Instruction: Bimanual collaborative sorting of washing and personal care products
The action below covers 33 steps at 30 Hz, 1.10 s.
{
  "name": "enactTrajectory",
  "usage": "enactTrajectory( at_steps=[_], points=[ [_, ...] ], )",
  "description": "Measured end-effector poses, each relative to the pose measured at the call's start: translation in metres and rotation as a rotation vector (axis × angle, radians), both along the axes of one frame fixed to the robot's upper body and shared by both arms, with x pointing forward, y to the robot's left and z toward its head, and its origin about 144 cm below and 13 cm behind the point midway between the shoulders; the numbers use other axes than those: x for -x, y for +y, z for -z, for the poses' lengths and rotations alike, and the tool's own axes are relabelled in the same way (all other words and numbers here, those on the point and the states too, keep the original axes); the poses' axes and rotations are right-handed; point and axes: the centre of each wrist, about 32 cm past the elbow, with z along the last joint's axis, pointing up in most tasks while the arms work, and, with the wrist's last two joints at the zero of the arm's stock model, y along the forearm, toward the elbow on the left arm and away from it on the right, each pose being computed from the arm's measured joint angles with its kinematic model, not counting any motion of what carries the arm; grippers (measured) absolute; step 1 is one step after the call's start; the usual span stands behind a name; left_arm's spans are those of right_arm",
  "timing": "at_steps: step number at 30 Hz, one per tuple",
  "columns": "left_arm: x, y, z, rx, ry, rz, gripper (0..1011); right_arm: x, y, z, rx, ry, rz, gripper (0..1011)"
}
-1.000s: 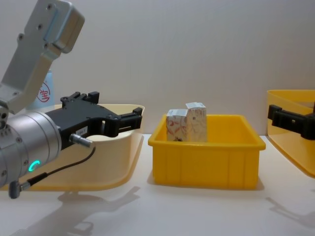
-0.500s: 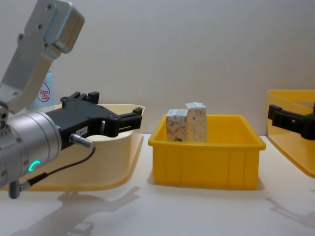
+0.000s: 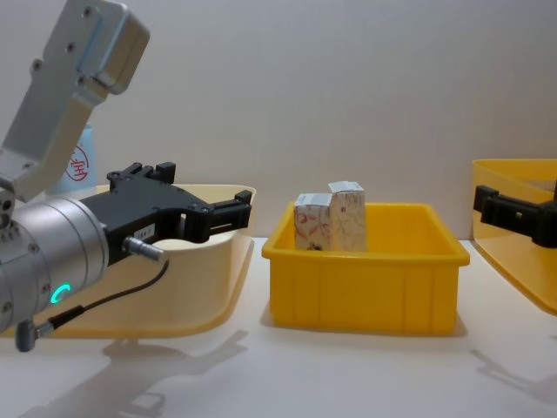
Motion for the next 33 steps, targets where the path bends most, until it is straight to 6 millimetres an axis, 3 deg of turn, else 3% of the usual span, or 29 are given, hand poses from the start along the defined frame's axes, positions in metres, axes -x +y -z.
enactTrajectory(
  at_steps=[33],
  points=[
    [0.0000,0.0000,0.0000,0.000,0.000,0.000,1000,0.0000,0.0000,0.0000,0.000,0.000,0.000,1001]
  ],
)
